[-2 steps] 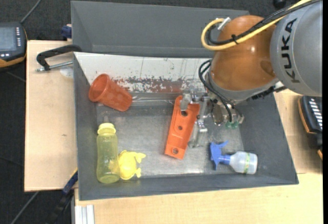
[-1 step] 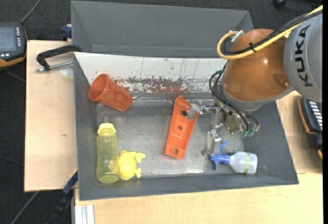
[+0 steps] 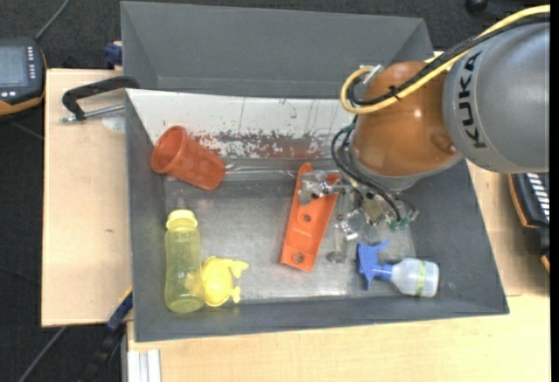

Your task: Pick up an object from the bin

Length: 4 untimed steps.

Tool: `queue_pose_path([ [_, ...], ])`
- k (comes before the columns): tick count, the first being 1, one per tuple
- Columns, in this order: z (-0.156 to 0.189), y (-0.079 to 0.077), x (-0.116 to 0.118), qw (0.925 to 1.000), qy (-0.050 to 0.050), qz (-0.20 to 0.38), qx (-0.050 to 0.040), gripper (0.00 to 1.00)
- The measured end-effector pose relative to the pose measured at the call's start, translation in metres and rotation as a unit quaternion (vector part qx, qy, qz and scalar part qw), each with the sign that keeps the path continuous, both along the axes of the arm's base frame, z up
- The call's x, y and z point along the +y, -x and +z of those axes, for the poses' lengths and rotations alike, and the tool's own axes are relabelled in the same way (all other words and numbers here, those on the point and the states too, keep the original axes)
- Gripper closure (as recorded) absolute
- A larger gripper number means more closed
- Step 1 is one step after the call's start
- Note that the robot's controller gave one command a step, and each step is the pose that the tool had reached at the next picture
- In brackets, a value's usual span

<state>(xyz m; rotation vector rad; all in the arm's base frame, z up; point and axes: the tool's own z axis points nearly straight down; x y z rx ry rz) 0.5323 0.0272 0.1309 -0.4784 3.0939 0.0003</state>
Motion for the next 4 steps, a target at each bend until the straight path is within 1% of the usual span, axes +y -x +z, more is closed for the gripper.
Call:
queue_pose_path([
  [1, -0.039, -0.006, 0.039, 0.9994, 0.0, 0.034, 0.0056, 0.0],
  [2, -0.052, -0.03, 0.054, 0.9993, -0.003, 0.038, -0.0003, 0.0],
  [3, -0.057, -0.014, 0.005, 0.9967, -0.001, 0.081, 0.0026, 0.0],
  [4, -0.06, -0.032, 0.002, 0.9755, -0.001, 0.22, -0.0048, 1.0],
])
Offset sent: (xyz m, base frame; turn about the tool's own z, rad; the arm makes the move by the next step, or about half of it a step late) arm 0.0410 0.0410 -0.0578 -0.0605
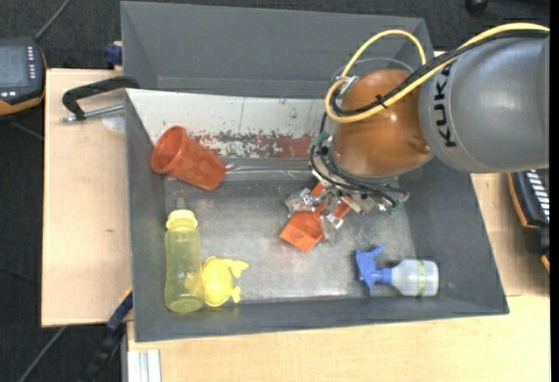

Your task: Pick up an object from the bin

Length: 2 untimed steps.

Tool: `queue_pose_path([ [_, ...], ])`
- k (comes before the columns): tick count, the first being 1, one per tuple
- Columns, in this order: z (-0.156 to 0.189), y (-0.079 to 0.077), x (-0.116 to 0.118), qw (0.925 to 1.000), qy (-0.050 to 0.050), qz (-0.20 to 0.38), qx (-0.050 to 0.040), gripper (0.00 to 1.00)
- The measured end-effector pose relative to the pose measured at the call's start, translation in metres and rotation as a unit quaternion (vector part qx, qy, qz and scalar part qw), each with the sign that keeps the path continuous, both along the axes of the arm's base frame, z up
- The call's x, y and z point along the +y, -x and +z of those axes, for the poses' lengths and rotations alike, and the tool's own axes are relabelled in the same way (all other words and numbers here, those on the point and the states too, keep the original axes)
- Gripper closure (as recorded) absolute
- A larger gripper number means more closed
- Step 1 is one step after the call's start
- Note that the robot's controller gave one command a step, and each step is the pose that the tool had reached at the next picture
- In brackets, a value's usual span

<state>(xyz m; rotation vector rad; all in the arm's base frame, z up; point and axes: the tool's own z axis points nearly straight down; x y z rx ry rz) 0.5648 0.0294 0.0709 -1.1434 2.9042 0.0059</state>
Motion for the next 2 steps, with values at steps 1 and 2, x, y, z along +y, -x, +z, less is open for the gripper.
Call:
queue_pose_path([
  [1, 0.0001, 0.0003, -0.0003, 1.0, 0.0, -0.001, 0.0007, 1.0],
  [2, 0.0001, 0.0003, -0.0003, 1.0, 0.0, -0.001, 0.0008, 1.0],
])
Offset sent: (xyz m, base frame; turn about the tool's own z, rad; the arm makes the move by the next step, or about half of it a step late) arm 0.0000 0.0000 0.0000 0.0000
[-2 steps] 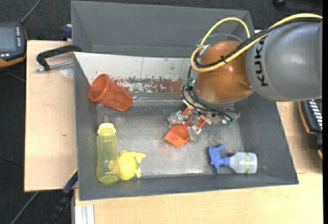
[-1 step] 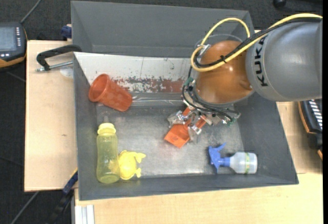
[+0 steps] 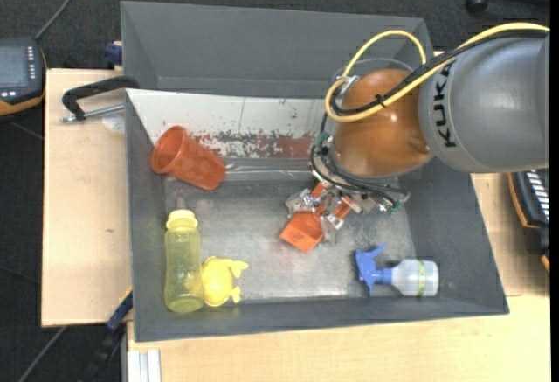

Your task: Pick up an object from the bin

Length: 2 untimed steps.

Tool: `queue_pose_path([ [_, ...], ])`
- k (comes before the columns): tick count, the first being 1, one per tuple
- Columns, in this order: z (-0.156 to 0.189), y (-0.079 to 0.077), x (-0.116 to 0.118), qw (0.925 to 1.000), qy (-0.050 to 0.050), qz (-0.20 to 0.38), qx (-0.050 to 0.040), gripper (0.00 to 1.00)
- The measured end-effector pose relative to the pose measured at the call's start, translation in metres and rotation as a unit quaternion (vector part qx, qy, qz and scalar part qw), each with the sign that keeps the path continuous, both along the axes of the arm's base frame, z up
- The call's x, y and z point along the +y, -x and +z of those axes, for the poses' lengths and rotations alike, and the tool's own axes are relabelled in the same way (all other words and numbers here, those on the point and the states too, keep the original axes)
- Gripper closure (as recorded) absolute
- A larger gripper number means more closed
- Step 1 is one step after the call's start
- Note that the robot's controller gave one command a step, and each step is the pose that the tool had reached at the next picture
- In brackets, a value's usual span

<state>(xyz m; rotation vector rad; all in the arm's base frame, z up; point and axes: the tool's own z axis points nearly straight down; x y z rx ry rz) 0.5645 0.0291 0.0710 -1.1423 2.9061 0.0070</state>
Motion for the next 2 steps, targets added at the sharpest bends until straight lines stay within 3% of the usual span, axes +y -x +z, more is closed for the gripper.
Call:
queue_pose_path([
  [1, 0.106, -0.0074, -0.0031, 0.9999, -0.001, 0.011, -0.0028, 1.0],
  [2, 0.1059, -0.0073, -0.0031, 0.9999, -0.001, 0.011, -0.0026, 1.0],
])
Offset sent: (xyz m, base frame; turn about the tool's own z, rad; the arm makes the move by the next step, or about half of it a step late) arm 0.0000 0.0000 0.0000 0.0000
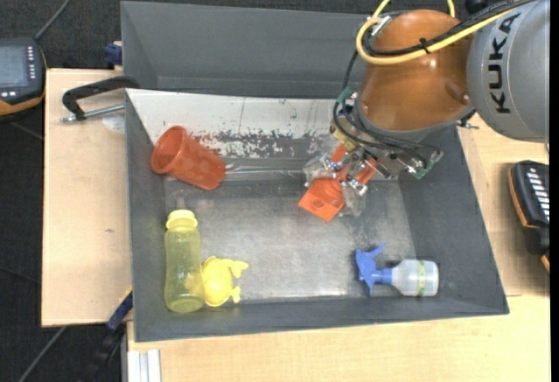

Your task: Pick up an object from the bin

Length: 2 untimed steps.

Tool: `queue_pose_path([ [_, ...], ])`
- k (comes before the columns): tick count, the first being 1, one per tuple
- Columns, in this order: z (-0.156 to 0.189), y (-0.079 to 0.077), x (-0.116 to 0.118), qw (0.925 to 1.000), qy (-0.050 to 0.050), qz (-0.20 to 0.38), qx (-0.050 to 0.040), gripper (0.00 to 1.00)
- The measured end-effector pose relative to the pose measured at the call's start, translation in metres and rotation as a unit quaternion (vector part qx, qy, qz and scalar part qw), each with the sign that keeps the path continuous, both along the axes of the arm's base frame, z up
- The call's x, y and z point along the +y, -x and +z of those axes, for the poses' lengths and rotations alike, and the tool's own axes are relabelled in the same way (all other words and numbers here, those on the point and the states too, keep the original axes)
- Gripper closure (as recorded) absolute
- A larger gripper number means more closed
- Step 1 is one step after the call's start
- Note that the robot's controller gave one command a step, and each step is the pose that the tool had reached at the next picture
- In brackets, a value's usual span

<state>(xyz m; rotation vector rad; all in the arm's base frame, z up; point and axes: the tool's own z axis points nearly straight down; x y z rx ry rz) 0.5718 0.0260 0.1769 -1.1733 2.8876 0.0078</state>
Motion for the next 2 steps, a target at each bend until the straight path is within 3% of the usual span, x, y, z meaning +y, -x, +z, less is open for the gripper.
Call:
queue_pose_path([
  [1, 0.0704, 0.0018, 0.0156, 1.0, -0.001, 0.004, -0.0031, 1.0],
  [2, 0.0704, 0.0018, 0.0156, 1.0, -0.001, 0.004, -0.0029, 1.0],
])
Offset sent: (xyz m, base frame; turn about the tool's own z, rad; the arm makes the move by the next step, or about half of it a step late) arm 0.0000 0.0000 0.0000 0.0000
